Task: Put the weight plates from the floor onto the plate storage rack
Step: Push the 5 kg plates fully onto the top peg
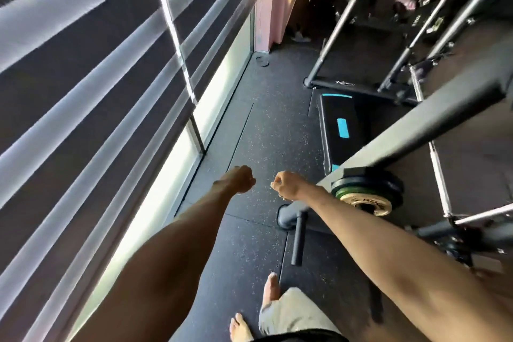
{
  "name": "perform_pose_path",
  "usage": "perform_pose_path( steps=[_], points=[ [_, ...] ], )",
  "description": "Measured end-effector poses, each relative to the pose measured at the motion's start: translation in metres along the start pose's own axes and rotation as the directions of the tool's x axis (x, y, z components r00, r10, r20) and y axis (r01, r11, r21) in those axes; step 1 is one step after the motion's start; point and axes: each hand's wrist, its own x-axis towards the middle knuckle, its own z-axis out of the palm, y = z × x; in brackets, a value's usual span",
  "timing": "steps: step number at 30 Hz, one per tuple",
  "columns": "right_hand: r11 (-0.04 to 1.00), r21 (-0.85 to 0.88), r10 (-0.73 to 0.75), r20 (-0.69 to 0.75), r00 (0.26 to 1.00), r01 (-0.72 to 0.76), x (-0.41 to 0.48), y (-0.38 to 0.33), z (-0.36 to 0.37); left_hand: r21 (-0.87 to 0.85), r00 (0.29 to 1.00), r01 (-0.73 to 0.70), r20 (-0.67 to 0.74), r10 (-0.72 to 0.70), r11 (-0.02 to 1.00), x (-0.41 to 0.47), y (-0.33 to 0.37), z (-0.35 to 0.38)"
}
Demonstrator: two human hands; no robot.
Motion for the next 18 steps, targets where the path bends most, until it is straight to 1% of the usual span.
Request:
perform_pose_path(
  steps=[4,9,13,16,18],
  points=[
    [1.0,-0.005,0.023,0.03,0.999,-0.023,0.073,-0.022,-0.024,0.04,0.999,-0.04,0.036,0.039,0.998,0.064,-0.015,-0.031],
    [0.999,-0.036,0.021,0.062,0.998,-0.019,0.177,-0.043,-0.072,0.098,0.998,-0.045,0.052,0.04,0.994,0.163,-0.027,-0.086],
    [0.998,-0.031,0.048,0.065,0.997,-0.046,0.262,-0.062,-0.144,0.104,0.999,-0.011,0.054,0.005,0.994,0.251,-0.023,-0.159],
    [1.0,-0.013,0.008,0.024,1.0,-0.008,0.317,-0.073,-0.206,0.067,0.999,-0.05,0.012,0.05,0.996,0.32,-0.017,-0.213],
    [0.999,-0.037,-0.001,0.019,1.0,0.002,0.351,-0.077,-0.244,0.079,0.997,-0.079,0.012,0.078,0.994,0.364,-0.01,-0.243]
  ],
)
